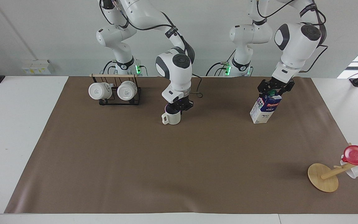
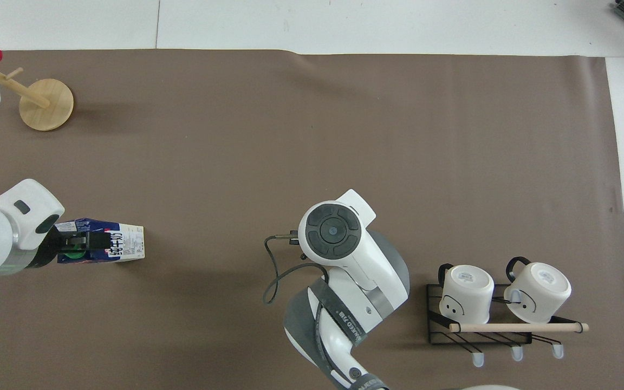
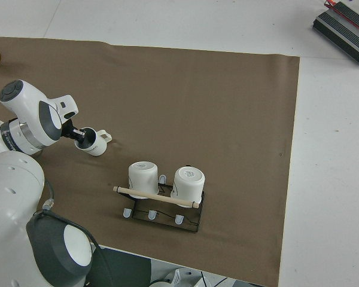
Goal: Place cup and milk on table
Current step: 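Carry the white mug toward the table center with the right gripper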
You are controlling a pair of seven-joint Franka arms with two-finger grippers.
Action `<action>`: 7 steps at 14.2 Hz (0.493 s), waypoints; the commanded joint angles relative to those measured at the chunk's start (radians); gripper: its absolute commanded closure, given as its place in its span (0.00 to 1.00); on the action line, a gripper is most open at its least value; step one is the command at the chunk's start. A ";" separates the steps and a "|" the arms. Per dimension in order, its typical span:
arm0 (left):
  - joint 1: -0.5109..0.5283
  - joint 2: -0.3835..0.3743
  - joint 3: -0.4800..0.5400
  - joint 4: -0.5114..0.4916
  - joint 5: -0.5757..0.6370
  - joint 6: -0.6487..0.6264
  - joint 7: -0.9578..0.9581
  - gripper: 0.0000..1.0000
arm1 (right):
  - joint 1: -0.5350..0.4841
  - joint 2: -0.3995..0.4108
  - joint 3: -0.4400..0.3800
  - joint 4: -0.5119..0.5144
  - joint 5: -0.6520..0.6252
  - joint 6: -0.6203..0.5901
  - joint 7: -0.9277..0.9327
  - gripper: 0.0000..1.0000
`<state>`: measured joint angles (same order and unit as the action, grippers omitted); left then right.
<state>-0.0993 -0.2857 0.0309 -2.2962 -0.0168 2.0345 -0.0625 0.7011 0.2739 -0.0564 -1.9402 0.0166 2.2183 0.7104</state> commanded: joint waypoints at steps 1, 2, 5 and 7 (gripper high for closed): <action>-0.005 -0.018 0.006 -0.025 0.038 0.033 0.003 0.00 | -0.005 -0.013 0.006 -0.020 0.014 0.023 -0.019 0.21; -0.003 -0.018 0.006 -0.025 0.040 0.035 0.004 0.00 | -0.005 -0.013 0.006 -0.017 0.014 0.014 -0.016 0.00; -0.011 -0.018 0.006 -0.025 0.044 0.035 0.004 0.00 | -0.005 -0.025 0.004 -0.002 0.013 0.009 -0.019 0.00; -0.016 -0.018 0.004 -0.025 0.044 0.035 0.003 0.00 | -0.012 -0.076 0.004 -0.002 0.011 0.006 -0.028 0.00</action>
<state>-0.0999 -0.2857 0.0285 -2.2965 0.0080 2.0466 -0.0604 0.7009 0.2574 -0.0561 -1.9305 0.0171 2.2187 0.7104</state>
